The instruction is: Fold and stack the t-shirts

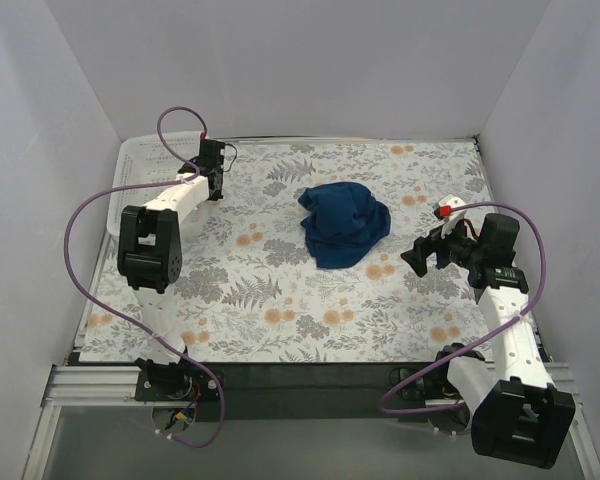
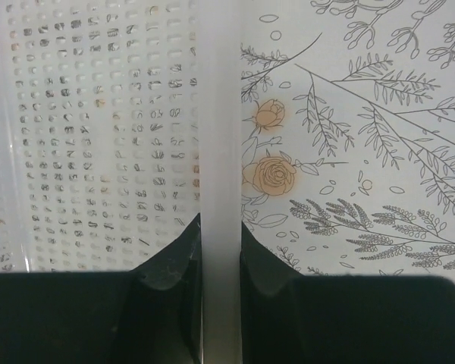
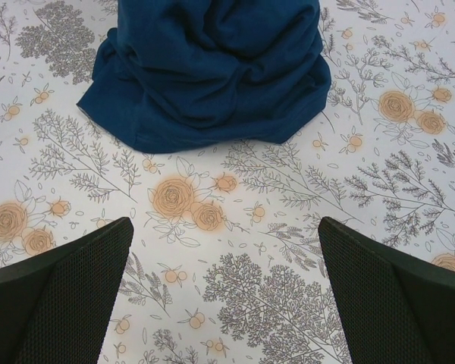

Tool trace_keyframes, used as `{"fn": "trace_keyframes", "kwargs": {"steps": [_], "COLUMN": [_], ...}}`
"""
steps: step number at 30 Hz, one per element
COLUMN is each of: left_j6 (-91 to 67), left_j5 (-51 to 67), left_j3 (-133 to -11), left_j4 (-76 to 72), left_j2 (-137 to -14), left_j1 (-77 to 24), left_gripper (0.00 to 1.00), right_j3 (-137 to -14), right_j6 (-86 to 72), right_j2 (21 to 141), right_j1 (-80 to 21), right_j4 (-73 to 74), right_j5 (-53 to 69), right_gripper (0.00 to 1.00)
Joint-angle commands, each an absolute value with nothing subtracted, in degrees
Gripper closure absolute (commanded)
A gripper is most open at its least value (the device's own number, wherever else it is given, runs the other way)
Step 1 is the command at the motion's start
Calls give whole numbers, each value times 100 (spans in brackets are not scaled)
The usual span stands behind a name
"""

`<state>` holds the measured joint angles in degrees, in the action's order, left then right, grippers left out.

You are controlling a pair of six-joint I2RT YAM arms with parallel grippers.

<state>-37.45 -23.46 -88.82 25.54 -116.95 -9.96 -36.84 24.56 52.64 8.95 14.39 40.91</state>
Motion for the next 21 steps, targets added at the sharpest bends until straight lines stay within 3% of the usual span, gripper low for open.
{"fn": "trace_keyframes", "kwargs": {"steps": [1, 5, 7, 8, 12, 13, 14, 18, 21], "left_j6": [-3147, -2866, -2926, -2996, -3190, -3243, -3313, -3769, -4156], "left_j5": [-2206, -2239, -2189, -2136, -1978, -1908, -1838, -1434, -987], "left_j3": [-9000, -9018, -9166, -9202, -9360, -9343, -9325, -8975, -8255], "left_j4": [2005, 1812, 1845, 1837, 1933, 1925, 1951, 2004, 1934], "left_j2": [-11654, -11698, -11681, -11655, -11409, -11304, -11103, -10320, -9357], "left_j1": [-906, -747, -703, -721, -791, -791, -800, -826, -826], "left_gripper": [100, 100, 85, 71, 57, 47, 44, 27, 22], "right_j3": [-3656, -3639, -3630, -3621, -3586, -3586, -3621, -4226, -5139], "right_j6": [2461, 2496, 2505, 2531, 2741, 2820, 2900, 3242, 3016], "right_j2": [5177, 5221, 5265, 5291, 5457, 5519, 5589, 6378, 7456], "right_j1": [914, 914, 914, 914, 897, 836, 765, 10, -719], "right_j4": [1239, 1248, 1248, 1248, 1327, 1336, 1353, 1415, 1354], "right_j5": [4236, 4368, 4447, 4482, 4921, 5131, 5141, 4624, 4097], "right_gripper": [2, 2, 1, 2, 2, 2, 2, 3, 6]}}
